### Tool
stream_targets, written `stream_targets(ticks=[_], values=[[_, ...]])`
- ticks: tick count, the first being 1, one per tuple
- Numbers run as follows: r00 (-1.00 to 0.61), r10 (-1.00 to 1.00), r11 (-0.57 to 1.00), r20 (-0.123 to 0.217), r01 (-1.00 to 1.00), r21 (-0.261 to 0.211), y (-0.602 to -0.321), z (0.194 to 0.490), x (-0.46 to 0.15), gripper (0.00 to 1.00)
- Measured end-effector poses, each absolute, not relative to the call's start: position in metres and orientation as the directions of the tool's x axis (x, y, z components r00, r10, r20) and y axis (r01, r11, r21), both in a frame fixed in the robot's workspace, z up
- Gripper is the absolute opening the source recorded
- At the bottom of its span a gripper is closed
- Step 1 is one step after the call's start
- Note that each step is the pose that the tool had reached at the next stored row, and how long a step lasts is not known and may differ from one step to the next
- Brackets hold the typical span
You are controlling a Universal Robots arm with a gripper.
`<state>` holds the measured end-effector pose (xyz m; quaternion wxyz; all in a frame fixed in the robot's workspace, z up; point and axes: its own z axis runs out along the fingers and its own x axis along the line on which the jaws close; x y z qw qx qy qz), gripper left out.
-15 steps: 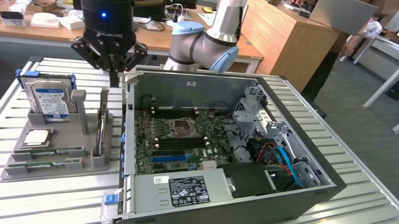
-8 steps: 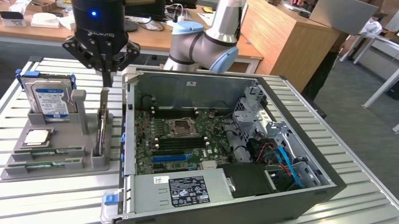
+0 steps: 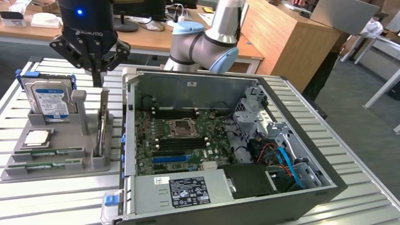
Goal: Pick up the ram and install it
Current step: 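Reach for the ram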
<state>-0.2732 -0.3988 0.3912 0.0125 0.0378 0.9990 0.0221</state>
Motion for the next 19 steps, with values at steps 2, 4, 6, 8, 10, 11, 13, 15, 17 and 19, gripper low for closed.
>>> stream_targets(ticks=[2, 4, 6, 8, 10, 11, 13, 15, 17, 19], values=[[-0.997, 0.076, 0.996, -0.023, 0.075, 0.045, -0.399, 0.391, -0.278, 0.10], [-0.997, 0.077, 0.996, -0.023, 0.075, 0.045, -0.399, 0.391, -0.283, 0.10], [-0.997, 0.077, 0.996, -0.023, 0.076, 0.045, -0.399, 0.391, -0.288, 0.10], [-0.997, 0.077, 0.996, -0.023, 0.076, 0.045, -0.399, 0.391, -0.293, 0.10], [-0.997, 0.077, 0.996, -0.023, 0.076, 0.045, -0.399, 0.391, -0.298, 0.10], [-0.997, 0.077, 0.996, -0.023, 0.076, 0.045, -0.399, 0.390, -0.301, 0.10], [-0.997, 0.078, 0.996, -0.023, 0.077, 0.045, -0.399, 0.390, -0.305, 0.10], [-0.997, 0.078, 0.996, -0.023, 0.077, 0.045, -0.399, 0.390, -0.310, 0.10], [-0.997, 0.078, 0.996, -0.023, 0.077, 0.045, -0.399, 0.390, -0.314, 0.10], [-0.997, 0.078, 0.996, -0.023, 0.077, 0.045, -0.399, 0.390, -0.319, 0.10]])
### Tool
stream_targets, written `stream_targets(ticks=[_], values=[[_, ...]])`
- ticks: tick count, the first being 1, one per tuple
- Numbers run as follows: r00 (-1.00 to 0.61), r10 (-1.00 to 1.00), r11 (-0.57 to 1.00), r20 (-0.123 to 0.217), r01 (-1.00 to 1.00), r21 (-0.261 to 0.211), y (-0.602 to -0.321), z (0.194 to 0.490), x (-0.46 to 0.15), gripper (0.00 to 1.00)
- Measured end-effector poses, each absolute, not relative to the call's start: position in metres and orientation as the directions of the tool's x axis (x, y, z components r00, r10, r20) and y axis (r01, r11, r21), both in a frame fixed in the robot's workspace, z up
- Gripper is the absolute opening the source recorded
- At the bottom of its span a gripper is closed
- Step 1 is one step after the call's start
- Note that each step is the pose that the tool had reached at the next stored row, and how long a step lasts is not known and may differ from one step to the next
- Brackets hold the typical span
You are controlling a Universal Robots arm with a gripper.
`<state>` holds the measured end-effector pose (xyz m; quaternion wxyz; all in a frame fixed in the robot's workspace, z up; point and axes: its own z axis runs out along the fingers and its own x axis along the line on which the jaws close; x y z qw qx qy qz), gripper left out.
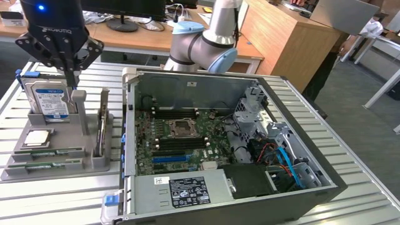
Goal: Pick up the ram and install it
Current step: 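Reach for the ram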
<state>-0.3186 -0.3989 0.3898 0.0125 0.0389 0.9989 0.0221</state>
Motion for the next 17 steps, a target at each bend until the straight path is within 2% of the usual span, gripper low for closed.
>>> stream_targets(ticks=[17], values=[[-0.997, 0.080, 0.996, -0.023, 0.079, 0.045, -0.399, 0.388, -0.356, 0.10]])
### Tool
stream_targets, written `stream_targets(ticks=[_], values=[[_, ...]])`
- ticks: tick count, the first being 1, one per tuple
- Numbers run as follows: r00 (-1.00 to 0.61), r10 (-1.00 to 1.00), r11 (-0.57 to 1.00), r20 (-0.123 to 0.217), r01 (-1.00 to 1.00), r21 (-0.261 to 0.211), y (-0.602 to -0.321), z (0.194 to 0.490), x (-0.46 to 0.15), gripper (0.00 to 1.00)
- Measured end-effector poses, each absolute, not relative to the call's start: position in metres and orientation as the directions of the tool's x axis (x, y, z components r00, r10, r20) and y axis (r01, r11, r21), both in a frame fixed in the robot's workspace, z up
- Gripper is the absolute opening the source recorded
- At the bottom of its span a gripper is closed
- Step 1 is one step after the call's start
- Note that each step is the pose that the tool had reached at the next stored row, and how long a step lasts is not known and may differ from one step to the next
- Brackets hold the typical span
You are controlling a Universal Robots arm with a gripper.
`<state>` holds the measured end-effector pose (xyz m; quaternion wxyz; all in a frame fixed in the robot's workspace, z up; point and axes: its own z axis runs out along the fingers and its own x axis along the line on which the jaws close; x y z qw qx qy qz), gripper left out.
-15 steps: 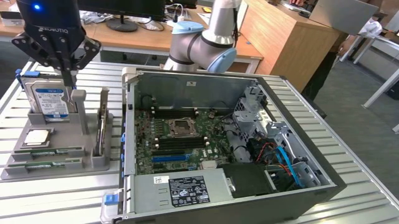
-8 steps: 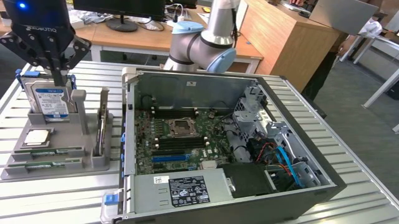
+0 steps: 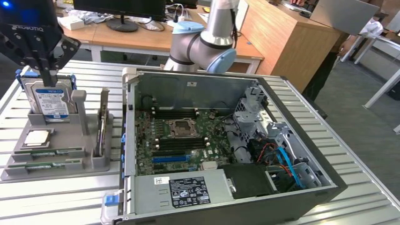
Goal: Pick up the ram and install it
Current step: 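Reach for the ram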
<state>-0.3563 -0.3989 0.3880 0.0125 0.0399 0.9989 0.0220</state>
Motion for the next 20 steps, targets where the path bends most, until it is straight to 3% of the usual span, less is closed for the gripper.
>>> stream_targets(ticks=[20], values=[[-0.996, 0.081, 0.996, -0.023, 0.080, 0.045, -0.399, 0.387, -0.380, 0.10]])
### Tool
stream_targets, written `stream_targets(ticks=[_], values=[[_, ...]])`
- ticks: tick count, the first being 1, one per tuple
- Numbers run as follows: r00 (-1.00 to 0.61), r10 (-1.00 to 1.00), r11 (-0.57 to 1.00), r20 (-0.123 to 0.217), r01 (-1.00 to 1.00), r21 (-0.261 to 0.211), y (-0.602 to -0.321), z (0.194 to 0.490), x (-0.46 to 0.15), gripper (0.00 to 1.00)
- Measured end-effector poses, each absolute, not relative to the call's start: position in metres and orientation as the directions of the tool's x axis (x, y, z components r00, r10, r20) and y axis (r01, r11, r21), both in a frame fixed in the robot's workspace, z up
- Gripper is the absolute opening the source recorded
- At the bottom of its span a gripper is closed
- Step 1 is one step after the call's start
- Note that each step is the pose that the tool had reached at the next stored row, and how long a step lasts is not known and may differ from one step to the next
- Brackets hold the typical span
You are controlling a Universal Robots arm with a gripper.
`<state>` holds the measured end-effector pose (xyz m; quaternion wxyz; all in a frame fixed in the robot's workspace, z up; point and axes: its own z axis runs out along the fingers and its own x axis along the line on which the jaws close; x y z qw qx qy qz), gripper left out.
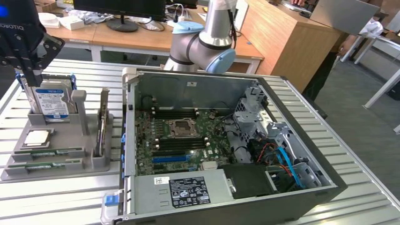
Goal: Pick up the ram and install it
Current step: 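Reach for the ram, then pick up the ram and move it above insertion slot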
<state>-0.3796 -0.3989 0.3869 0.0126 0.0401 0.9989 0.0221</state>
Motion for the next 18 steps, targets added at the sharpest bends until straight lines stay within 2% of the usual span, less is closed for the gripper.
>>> stream_targets(ticks=[18], values=[[-0.996, 0.081, 0.996, -0.023, 0.080, 0.045, -0.4055, 0.3869, -0.3796, 0.10]])
